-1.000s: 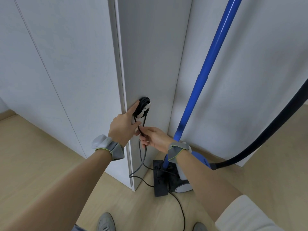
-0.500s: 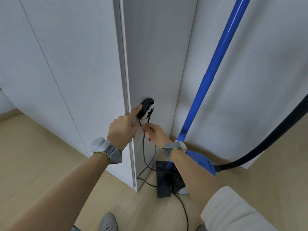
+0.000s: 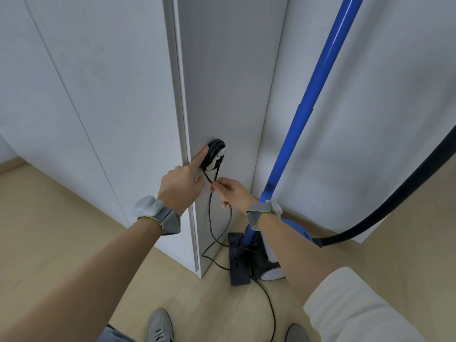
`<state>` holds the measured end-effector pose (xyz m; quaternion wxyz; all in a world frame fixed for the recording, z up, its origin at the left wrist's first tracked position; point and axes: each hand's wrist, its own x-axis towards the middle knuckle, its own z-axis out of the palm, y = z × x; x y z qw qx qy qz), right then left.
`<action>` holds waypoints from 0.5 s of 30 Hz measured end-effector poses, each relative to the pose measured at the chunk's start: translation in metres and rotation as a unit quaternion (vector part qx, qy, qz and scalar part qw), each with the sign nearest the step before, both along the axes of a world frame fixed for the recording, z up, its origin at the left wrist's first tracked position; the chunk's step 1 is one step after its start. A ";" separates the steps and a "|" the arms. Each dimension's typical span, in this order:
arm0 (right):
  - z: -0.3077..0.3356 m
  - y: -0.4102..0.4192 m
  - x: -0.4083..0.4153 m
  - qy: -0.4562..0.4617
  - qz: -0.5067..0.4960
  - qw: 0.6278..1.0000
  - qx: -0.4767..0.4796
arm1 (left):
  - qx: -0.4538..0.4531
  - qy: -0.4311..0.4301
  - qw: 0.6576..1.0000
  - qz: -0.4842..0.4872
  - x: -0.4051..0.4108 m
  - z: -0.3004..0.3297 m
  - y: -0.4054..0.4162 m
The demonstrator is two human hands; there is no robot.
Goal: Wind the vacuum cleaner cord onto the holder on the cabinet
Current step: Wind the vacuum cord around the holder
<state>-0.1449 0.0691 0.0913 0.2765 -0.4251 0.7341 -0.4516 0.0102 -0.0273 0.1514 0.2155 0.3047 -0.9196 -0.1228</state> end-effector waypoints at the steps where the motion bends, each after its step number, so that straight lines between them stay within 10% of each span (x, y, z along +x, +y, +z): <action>1: 0.000 -0.003 -0.001 0.014 -0.005 1.000 0.004 | -0.003 -0.001 1.000 0.003 0.000 0.000 0.000; 15: 0.019 0.010 -0.047 0.117 -0.081 0.983 0.118 | -0.021 -0.018 0.999 0.021 0.002 0.000 0.008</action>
